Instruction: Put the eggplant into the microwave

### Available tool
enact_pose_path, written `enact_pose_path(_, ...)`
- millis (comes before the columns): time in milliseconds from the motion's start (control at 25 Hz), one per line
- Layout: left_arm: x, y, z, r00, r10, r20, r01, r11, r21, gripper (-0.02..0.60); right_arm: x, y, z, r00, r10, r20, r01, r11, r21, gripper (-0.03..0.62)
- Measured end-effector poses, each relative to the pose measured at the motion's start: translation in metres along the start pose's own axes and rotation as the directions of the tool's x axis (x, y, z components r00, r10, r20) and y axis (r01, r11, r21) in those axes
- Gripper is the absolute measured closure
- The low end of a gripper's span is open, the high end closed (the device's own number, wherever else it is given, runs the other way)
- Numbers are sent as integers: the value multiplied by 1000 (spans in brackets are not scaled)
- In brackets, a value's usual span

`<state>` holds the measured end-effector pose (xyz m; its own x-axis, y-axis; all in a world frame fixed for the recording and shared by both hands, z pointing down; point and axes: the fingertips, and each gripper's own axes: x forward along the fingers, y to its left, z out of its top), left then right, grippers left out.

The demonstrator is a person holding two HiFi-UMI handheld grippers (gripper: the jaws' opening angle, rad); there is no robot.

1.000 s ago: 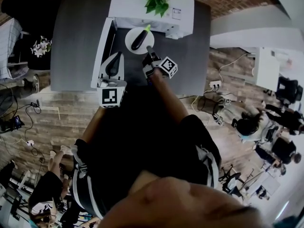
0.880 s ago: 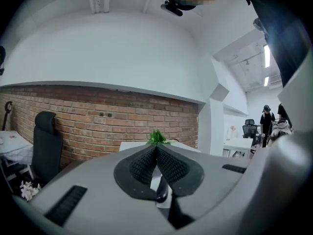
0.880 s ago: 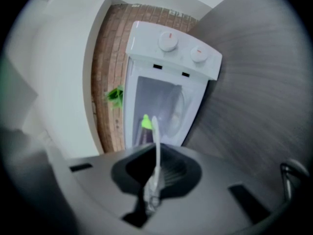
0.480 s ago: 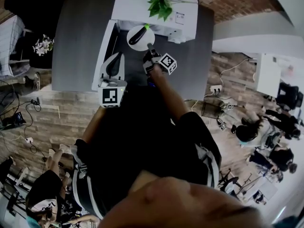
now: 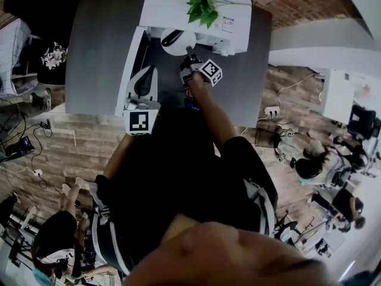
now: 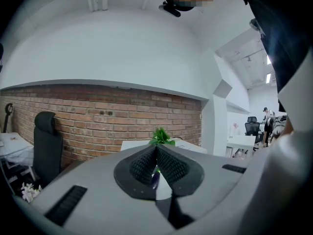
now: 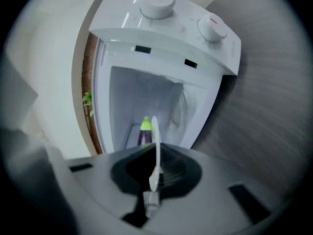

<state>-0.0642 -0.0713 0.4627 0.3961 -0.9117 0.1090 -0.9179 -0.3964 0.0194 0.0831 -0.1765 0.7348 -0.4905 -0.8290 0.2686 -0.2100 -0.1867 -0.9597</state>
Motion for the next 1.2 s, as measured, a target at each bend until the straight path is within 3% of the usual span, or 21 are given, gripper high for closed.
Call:
enact_pose_path(200,7,3,-3,1000,14,-15,-15,999,-29,545,16,-3,12,1000,6,16,-6,1000,1,556)
enact_pose_path(1200,34,20,-19,997,24,-78,-26,1000,-16,545,66,-23,46,999,-13,42,12,1000,15,556)
